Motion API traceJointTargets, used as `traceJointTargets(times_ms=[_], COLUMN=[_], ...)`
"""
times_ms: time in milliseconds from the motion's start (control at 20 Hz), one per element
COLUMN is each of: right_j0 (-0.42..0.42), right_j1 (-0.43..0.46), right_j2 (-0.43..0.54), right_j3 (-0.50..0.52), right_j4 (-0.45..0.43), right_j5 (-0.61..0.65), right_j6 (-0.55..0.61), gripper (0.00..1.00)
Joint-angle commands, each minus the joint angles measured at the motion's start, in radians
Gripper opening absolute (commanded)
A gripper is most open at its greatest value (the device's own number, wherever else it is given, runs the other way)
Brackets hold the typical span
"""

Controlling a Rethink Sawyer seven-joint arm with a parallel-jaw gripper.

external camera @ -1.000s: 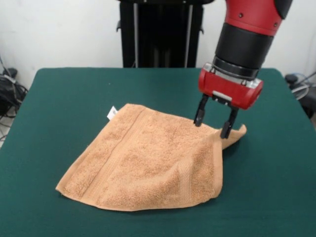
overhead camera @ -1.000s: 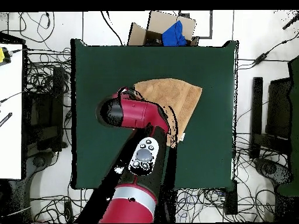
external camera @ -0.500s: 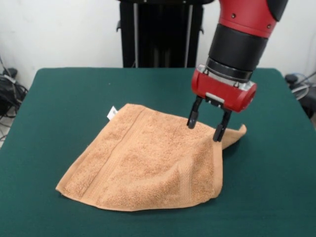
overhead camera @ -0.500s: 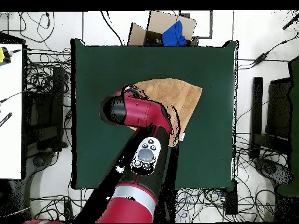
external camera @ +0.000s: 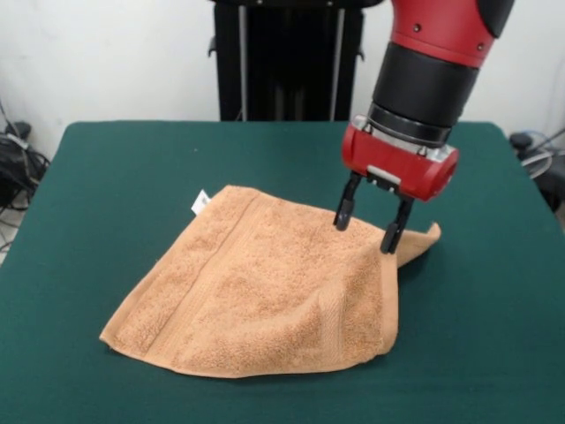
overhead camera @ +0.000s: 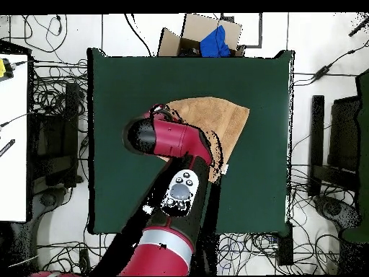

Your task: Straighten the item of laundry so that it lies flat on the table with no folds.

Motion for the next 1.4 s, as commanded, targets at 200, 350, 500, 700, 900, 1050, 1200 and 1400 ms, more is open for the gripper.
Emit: traceJointTargets(times_ms=[200, 350, 500, 700, 900, 1050, 1200, 1400], right_j0=[-0.059, -0.064, -0.066, -0.093, -0.112, -0.104, -0.092, -0.084], right_j1=[0.04, 0.063, 0.07, 0.071, 0.067, 0.074, 0.069, 0.065], right_j2=[0.051, 0.042, 0.028, 0.05, 0.078, 0.071, 0.062, 0.061], right_j3=[0.003, -0.03, -0.057, -0.082, -0.091, -0.118, -0.123, -0.121], right_j4=[0.03, 0.035, 0.037, 0.017, 0.004, 0.015, 0.024, 0.025], right_j5=[-0.094, -0.09, -0.073, -0.087, -0.088, -0.052, -0.046, -0.055], right_j6=[0.171, 0.168, 0.164, 0.132, 0.112, 0.118, 0.137, 0.148], gripper=[1.0, 1.0, 1.0, 1.0, 0.0, 0.0, 0.0, 0.0])
